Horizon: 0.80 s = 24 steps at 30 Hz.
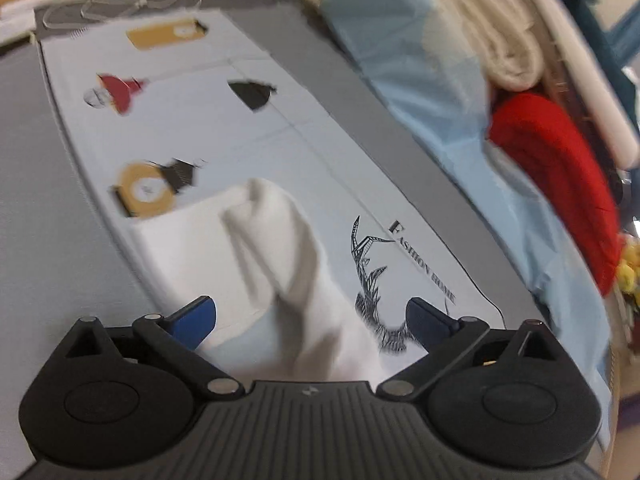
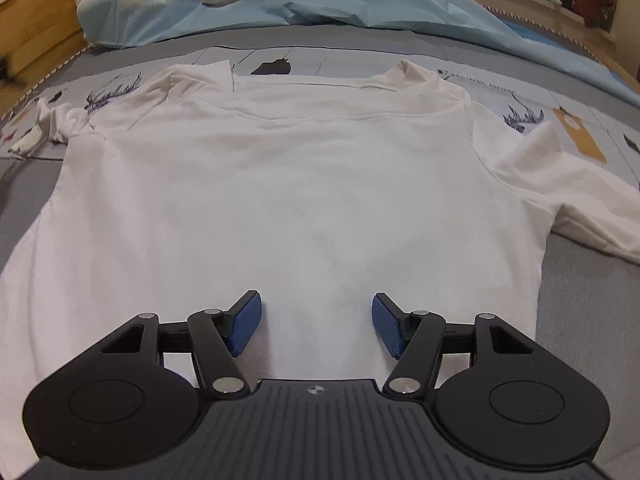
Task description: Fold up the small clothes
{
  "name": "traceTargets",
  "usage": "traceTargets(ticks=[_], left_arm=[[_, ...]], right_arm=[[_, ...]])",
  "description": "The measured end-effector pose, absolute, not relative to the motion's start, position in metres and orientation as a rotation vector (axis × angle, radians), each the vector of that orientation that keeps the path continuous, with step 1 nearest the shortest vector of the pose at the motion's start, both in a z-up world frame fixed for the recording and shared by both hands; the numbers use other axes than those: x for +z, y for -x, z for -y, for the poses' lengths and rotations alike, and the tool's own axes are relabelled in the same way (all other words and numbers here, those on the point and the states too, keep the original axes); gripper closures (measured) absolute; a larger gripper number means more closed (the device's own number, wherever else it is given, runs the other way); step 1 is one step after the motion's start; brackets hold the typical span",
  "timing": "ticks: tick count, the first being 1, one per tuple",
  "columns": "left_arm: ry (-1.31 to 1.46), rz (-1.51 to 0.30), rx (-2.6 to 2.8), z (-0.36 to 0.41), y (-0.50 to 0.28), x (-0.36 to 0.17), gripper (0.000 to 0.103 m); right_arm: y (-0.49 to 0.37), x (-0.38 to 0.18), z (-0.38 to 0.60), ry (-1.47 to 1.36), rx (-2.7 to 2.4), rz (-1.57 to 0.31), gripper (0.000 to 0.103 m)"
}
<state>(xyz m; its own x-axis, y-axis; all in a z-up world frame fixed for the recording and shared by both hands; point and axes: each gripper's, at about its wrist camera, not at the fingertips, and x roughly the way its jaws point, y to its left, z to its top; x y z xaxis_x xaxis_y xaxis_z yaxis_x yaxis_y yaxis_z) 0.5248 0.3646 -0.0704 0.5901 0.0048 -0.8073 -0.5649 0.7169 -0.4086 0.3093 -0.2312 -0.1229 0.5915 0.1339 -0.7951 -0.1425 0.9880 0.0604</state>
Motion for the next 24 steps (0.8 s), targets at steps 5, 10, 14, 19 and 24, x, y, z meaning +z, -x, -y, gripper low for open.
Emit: traceTargets(ticks=[5, 10, 14, 19, 24], left_arm=[[0.571, -0.978, 0.456, -0.345, -0.568, -0.098, 0.093], [0.664, -0.757, 0.206, -0.352, -0.491, -0.075, 0.098], [0.606, -0.799, 0.218, -0.382, -0.414, -0.097, 0.093], [0.756, -0.898, 0.321, -0.424, -0.351, -0.133, 0.085], [0.717, -0.776, 0.374, -0.426, -0.356, -0.081, 0.027]], right_arm=[[-0.311, -0.124, 0.233, 0.026, 0.178, -0.916, 0.039], [-0.312, -0.124, 0.236, 0.014, 0.19, -0.92, 0.039], [-0.311, -0.122, 0.237, -0.002, 0.18, -0.928, 0.039], [-0.312, -0.122, 0.237, -0.011, 0.171, -0.933, 0.039], [-0.31, -0.124, 0.235, 0.0, 0.165, -0.926, 0.039]])
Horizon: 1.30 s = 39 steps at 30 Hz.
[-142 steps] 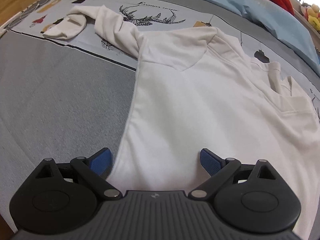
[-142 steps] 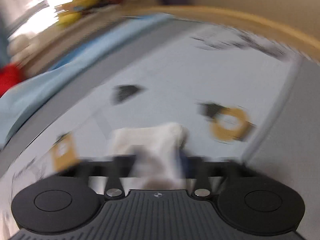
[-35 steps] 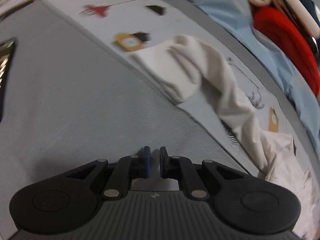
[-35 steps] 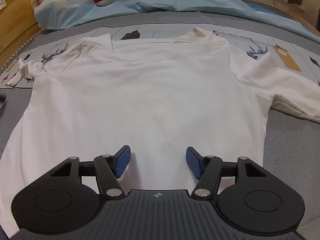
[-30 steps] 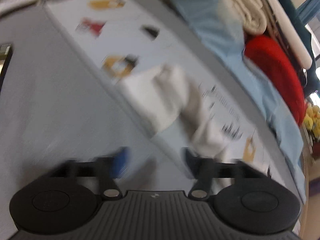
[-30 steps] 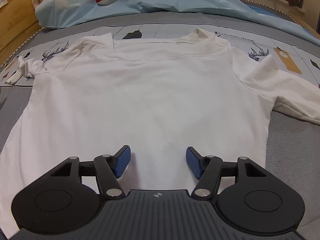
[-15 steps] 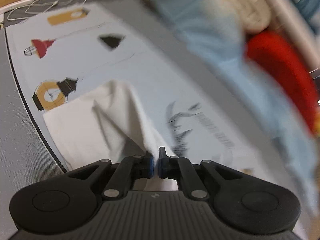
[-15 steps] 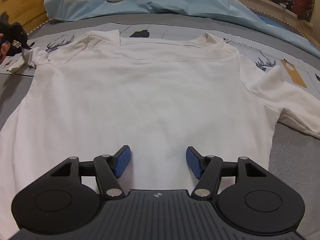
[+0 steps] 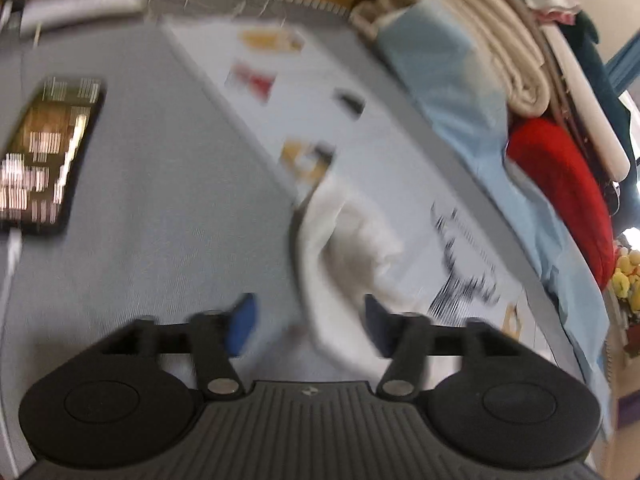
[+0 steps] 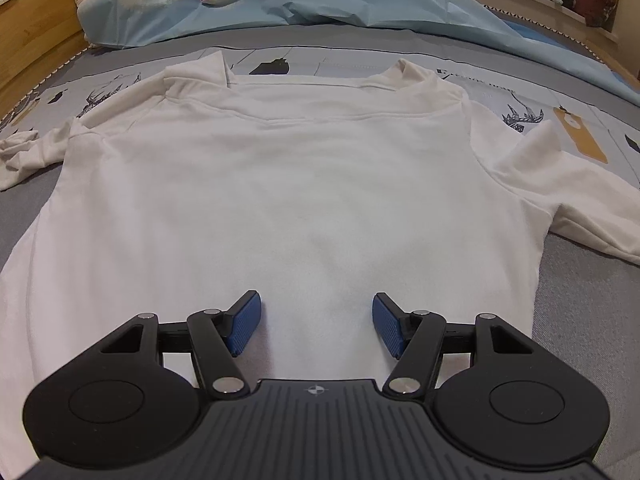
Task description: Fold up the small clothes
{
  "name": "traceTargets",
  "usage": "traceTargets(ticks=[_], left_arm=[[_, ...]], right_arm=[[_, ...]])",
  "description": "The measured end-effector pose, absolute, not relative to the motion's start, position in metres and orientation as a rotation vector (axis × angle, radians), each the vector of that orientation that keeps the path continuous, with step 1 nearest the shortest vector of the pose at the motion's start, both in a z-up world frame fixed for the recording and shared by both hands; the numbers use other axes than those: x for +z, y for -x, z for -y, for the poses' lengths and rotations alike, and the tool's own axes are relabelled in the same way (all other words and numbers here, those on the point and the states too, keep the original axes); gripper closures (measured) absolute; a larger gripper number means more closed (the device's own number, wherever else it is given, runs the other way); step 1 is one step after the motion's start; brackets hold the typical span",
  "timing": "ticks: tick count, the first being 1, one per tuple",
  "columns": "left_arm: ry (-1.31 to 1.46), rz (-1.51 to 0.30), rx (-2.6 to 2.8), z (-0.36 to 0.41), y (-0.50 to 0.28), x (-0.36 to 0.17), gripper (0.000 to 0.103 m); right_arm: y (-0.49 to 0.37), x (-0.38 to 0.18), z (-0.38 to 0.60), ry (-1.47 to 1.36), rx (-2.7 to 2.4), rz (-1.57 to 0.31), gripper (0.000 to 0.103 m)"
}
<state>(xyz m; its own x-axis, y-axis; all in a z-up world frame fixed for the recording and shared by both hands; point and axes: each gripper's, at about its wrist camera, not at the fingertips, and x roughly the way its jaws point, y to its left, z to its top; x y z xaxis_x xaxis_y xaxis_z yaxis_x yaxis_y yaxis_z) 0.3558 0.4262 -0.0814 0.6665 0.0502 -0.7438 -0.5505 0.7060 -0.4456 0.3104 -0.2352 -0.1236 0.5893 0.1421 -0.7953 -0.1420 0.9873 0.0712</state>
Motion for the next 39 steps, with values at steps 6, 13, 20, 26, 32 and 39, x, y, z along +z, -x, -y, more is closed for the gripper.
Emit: traceTargets(ticks=[6, 13, 20, 26, 32, 39], left_arm=[[0.605, -0.833, 0.39, -0.39, -0.448, -0.05, 0.017], [0.479, -1.086, 0.559, -0.374, -0.512, -0.099, 0.093], [0.775, -0.541, 0.267, -0.412, -0.416, 0.001, 0.093], [0.84, -0.742, 0.482, -0.463, -0.353, -0.093, 0.087], [1.017, -0.749, 0.523, -0.486, -0.323, -0.135, 0.066], [0.912, -0.678, 0.561, -0.481, -0.35, -0.104, 0.017]], right_arm=[[-0.312, -0.126, 0.229, 0.03, 0.161, -0.917, 0.037], [-0.313, -0.126, 0.233, 0.027, 0.179, -0.916, 0.036], [-0.313, -0.124, 0.233, 0.022, 0.184, -0.92, 0.036], [-0.313, -0.124, 0.231, 0.02, 0.172, -0.922, 0.036], [-0.312, -0.125, 0.227, 0.034, 0.163, -0.912, 0.036], [-0.312, -0.126, 0.225, 0.044, 0.161, -0.907, 0.034]])
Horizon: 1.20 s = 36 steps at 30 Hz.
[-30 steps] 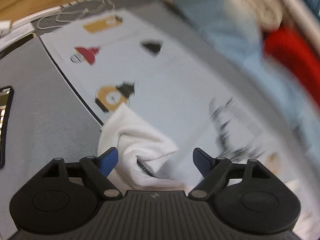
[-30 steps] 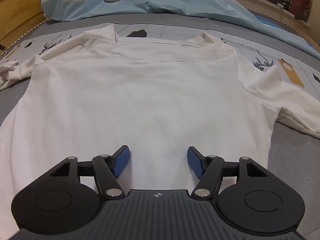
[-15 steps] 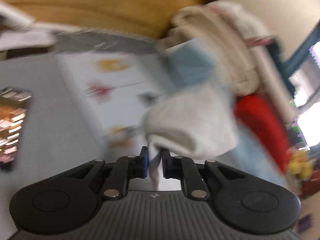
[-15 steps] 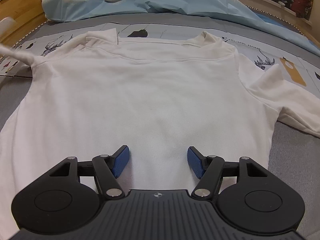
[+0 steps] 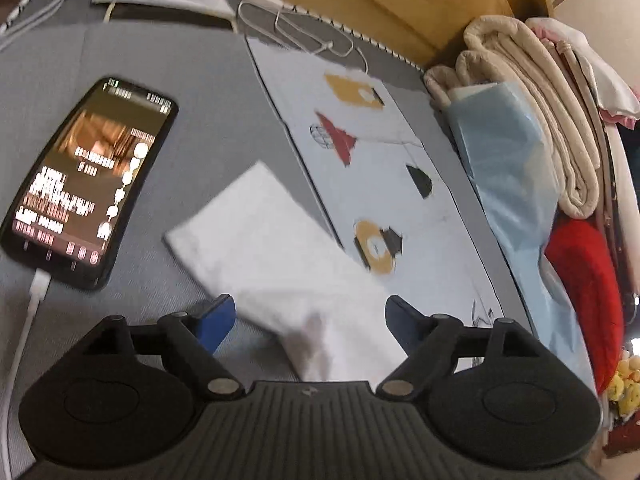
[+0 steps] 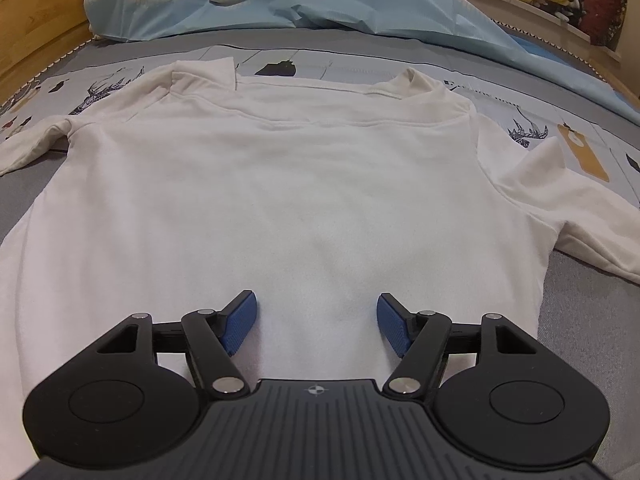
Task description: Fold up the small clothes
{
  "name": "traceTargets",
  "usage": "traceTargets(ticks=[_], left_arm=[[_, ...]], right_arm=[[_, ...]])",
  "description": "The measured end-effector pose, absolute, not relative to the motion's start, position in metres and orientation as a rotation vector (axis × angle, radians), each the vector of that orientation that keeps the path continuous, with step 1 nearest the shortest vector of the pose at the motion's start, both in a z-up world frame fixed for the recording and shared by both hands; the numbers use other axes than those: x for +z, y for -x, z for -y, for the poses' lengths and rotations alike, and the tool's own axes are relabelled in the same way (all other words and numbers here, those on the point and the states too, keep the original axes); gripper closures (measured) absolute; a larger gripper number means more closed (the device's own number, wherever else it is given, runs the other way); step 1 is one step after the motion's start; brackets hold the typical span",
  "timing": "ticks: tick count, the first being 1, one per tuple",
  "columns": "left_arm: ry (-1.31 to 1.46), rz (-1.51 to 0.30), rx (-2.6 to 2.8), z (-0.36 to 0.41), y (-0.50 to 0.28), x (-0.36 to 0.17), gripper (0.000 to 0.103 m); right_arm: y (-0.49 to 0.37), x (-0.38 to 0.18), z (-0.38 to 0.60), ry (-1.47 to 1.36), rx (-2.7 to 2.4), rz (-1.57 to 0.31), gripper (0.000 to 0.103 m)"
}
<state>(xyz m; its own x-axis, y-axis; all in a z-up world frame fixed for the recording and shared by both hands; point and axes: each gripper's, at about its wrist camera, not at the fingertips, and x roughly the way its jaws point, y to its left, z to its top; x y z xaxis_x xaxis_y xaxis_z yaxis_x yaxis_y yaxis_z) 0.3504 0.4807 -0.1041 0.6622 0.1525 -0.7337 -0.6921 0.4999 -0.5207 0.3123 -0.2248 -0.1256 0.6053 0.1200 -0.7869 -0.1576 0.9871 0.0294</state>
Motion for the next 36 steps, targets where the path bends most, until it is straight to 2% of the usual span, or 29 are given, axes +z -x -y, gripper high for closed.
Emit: traceTargets(ticks=[2, 3, 4, 5, 7, 8, 13, 15, 17, 18, 19, 21, 24, 27, 29, 31, 32, 33, 36], left_arm=[[0.894, -0.713, 0.591, -0.483, -0.36, -0.108, 0.018], [0.873, -0.728, 0.612, -0.483, -0.366, -0.111, 0.022], [0.839, -0.753, 0.64, -0.481, -0.373, -0.113, 0.037], [0.774, -0.784, 0.673, -0.477, -0.383, -0.115, 0.047], [0.59, -0.854, 0.763, -0.469, -0.399, -0.117, 0.097], [0.498, -0.884, 0.825, -0.468, -0.406, -0.12, 0.098], [0.296, -0.932, 0.971, -0.474, -0.422, -0.118, 0.098], [0.295, -0.925, 0.964, -0.477, -0.42, -0.113, 0.097], [0.35, -0.875, 0.911, -0.475, -0.416, -0.102, 0.093], [0.358, -0.86, 0.873, -0.47, -0.416, -0.096, 0.082], [0.353, -0.852, 0.836, -0.462, -0.416, -0.089, 0.063], [0.339, -0.821, 0.76, -0.44, -0.419, -0.075, 0.04], [0.286, -0.783, 0.623, -0.394, -0.421, -0.06, 0.021], [0.163, -0.783, 0.573, -0.353, -0.424, -0.066, 0.02], [0.111, -0.821, 0.567, -0.339, -0.429, -0.082, 0.02], [0.086, -0.859, 0.586, -0.334, -0.43, -0.099, 0.021], [0.088, -0.855, 0.616, -0.337, -0.426, -0.108, 0.021], [0.098, -0.844, 0.655, -0.338, -0.421, -0.115, 0.021], [0.03, -0.873, 0.678, -0.344, -0.42, -0.128, 0.021]], right_arm=[[-0.312, -0.125, 0.227, 0.039, 0.165, -0.907, 0.034], [-0.312, -0.125, 0.227, 0.038, 0.166, -0.906, 0.034], [-0.312, -0.125, 0.227, 0.039, 0.168, -0.906, 0.034], [-0.312, -0.125, 0.227, 0.04, 0.168, -0.905, 0.034], [-0.312, -0.125, 0.227, 0.041, 0.168, -0.905, 0.034], [-0.312, -0.125, 0.227, 0.042, 0.168, -0.905, 0.034], [-0.312, -0.126, 0.227, 0.042, 0.169, -0.903, 0.034], [-0.312, -0.126, 0.227, 0.042, 0.169, -0.904, 0.034], [-0.312, -0.125, 0.227, 0.036, 0.17, -0.904, 0.034], [-0.312, -0.125, 0.228, 0.028, 0.17, -0.904, 0.034], [-0.313, -0.124, 0.229, 0.019, 0.169, -0.906, 0.035], [-0.313, -0.118, 0.232, -0.014, 0.16, -0.892, 0.035], [-0.31, -0.091, 0.233, -0.038, 0.184, -0.778, 0.035], [-0.331, -0.062, 0.223, -0.034, 0.252, -0.703, 0.038], [-0.369, -0.05, 0.204, -0.022, 0.314, -0.715, 0.061], [-0.416, -0.044, 0.17, 0.009, 0.379, -0.7, 0.064], [-0.437, -0.045, 0.153, 0.024, 0.398, -0.695, 0.071], [-0.458, -0.049, 0.137, 0.025, 0.411, -0.7, 0.073], [-0.52, -0.07, 0.094, -0.024, 0.41, -0.756, 0.076]])
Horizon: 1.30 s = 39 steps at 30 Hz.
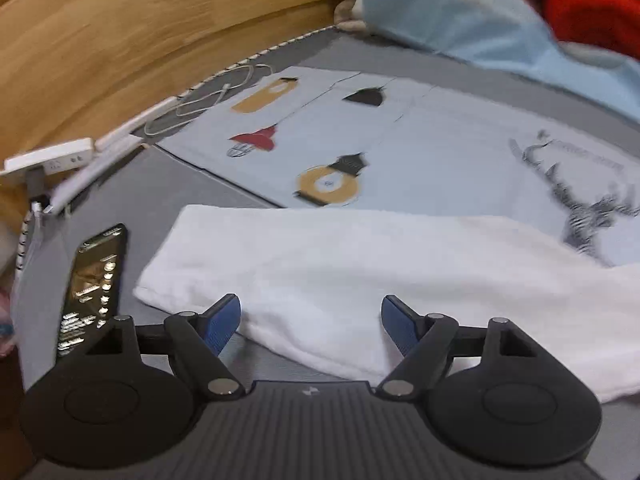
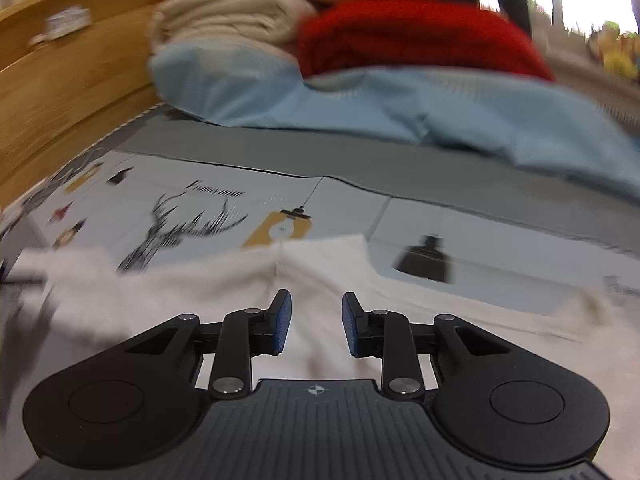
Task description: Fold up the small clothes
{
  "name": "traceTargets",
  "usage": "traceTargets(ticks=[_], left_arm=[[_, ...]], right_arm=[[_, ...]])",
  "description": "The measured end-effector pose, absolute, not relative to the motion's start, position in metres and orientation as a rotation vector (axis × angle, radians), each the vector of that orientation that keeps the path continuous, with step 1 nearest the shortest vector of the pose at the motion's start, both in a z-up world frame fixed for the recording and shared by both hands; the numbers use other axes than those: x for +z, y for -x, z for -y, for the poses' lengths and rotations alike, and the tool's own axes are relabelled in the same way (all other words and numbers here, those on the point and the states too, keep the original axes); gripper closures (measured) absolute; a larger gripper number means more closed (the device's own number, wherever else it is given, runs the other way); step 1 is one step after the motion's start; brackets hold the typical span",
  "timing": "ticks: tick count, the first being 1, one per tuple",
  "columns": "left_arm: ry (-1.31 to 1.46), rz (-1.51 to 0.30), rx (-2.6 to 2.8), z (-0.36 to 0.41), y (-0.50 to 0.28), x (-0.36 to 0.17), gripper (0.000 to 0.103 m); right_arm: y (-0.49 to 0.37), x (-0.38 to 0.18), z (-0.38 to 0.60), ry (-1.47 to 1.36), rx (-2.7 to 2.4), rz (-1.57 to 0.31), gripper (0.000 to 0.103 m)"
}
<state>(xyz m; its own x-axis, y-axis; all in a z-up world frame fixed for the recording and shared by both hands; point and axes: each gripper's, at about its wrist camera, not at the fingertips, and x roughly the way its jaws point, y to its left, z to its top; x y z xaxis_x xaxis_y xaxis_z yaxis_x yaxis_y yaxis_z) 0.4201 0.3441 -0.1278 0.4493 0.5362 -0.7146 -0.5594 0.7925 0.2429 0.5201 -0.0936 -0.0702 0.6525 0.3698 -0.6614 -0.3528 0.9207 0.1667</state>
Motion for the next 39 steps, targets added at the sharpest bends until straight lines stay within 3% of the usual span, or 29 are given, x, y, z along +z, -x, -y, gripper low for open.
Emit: traceTargets(ticks=[2, 4, 8, 15, 18, 20, 23, 28, 33, 39], left_arm=[[0.036, -0.897, 0.67, -0.351, -0.422, -0.136, 0.021], [-0.003, -0.876, 0.664, -0.352, -0.42, -0.141, 0.014], [-0.003, -0.855, 0.686, -0.366, -0.414, -0.143, 0.011], [0.039, -0.851, 0.706, -0.386, -0.402, -0.141, 0.007], [0.055, -0.85, 0.737, -0.395, -0.398, -0.141, 0.003], [0.064, -0.85, 0.744, -0.396, -0.396, -0.137, 0.003], [0.07, -0.834, 0.724, -0.388, -0.395, -0.125, 0.004], [0.093, -0.763, 0.58, -0.347, -0.385, -0.084, 0.004], [0.118, -0.709, 0.354, -0.279, -0.346, -0.037, 0.003], [0.131, -0.884, 0.142, -0.194, -0.269, -0.056, 0.002]], right_arm=[[-0.551, -0.09, 0.072, -0.028, 0.378, -0.796, 0.086], [-0.575, -0.109, 0.058, -0.029, 0.351, -0.845, 0.091], [-0.582, -0.134, 0.017, 0.189, 0.314, -0.776, 0.093], [-0.621, -0.135, 0.022, 0.163, 0.128, -0.771, 0.099], [-0.609, -0.128, 0.051, 0.026, 0.192, -0.736, 0.091], [-0.59, -0.117, 0.072, -0.073, 0.271, -0.73, 0.076], [-0.536, -0.096, 0.109, -0.125, 0.38, -0.731, 0.063], [-0.419, -0.068, 0.166, -0.033, 0.433, -0.733, 0.062], [-0.284, -0.041, 0.234, -0.084, 0.352, -0.722, 0.049], [-0.188, -0.05, 0.291, -0.082, 0.141, -0.691, 0.048]])
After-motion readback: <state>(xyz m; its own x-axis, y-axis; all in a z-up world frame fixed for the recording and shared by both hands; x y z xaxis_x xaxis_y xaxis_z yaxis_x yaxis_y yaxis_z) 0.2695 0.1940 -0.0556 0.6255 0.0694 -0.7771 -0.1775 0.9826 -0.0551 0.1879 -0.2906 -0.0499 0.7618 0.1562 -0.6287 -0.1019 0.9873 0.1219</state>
